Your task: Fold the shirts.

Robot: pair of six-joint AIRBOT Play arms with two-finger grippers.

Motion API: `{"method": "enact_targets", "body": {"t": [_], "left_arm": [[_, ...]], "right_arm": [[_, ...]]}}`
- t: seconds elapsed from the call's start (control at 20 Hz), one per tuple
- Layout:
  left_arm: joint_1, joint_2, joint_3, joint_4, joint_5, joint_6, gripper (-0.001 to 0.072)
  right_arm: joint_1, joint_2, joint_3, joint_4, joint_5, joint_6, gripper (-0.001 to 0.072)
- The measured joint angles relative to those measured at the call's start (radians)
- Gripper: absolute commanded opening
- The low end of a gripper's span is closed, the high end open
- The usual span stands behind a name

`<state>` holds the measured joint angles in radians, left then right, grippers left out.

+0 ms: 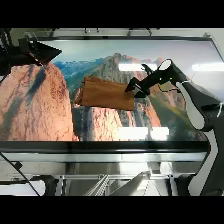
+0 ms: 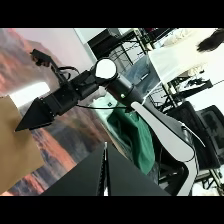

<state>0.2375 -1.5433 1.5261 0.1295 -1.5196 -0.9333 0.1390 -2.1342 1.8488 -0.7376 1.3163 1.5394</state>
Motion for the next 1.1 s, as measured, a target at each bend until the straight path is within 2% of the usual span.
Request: {"method": "enact_targets", "body": {"t": [0.05, 0.1, 0.15, 0.45, 0.6, 0.7, 0.9, 1.1], "left_arm": [[-0.001, 0.0, 0.0, -0.001, -0.003, 0.0, 0.0005], [-0.003, 0.0, 0.0, -0.001, -0.007, 0.0, 0.0005], [-0.008, 0.0, 0.0, -0.001, -0.008, 0.0, 0.0005], [-0.069, 0.0, 0.0, -0.003, -0.021, 0.0, 0.0005], [-0.086, 0.0, 0.0, 0.0, -0.03, 0.001, 0.0005], [-0.09, 0.0, 0.0, 0.0, -0.042, 0.001, 0.0005], [-0.093, 0.0, 0.0, 0.0, -0.06, 0.002, 0.0006], [-0.094, 0.0, 0.0, 0.002, -0.068, 0.003, 0.0005]], "right_arm": [[0.002, -0.016, 0.0, 0.05, -0.003, -0.024, 0.0527], [0.005, -0.031, 0.0, 0.083, -0.009, -0.053, 0.0207], [0.008, -0.043, -0.003, 0.111, -0.015, -0.087, 0.0021], [-0.001, -0.004, 0.002, 0.428, 0.039, -0.286, 0.0023], [-0.051, 0.12, 0.002, 0.482, 0.048, -0.33, 0.0023], [-0.119, 0.242, 0.003, 0.51, 0.032, -0.329, 0.0023], [-0.317, 0.481, 0.004, 0.523, -0.04, -0.263, 0.0023], [-0.563, 0.636, 0.004, 0.528, -0.097, -0.195, 0.0023]]}}
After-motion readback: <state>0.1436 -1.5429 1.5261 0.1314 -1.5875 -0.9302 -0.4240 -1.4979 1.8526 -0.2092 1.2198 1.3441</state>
